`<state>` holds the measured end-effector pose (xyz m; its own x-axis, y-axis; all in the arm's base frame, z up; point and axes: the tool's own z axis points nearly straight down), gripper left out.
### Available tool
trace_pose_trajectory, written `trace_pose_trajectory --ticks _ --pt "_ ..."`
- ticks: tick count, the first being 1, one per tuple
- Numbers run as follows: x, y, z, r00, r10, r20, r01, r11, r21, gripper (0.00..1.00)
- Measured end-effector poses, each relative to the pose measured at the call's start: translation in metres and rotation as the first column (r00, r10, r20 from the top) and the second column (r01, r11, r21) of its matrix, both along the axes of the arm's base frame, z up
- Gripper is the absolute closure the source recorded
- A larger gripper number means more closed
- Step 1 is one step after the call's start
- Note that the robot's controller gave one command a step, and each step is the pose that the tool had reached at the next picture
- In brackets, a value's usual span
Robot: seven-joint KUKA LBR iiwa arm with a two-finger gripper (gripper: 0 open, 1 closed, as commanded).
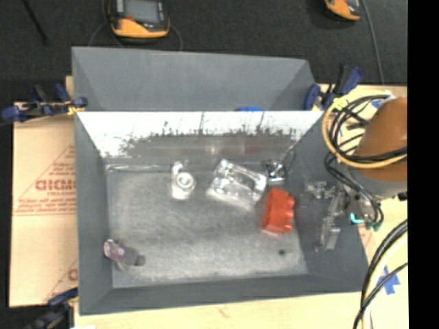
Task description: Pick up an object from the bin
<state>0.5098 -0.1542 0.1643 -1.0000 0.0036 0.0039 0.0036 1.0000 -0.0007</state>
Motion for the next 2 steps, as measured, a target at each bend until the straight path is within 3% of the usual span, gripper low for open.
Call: trace_pose_trajectory --ticks 1,2 --pt "0.075 0.020 -0.080 0.897 0.443 0.013 -0.442 0.897 -0.006 0.00" --pt "0.100 0.047 -0.063 0.655 0.755 0.008 -0.755 0.655 -0.005 0.00"
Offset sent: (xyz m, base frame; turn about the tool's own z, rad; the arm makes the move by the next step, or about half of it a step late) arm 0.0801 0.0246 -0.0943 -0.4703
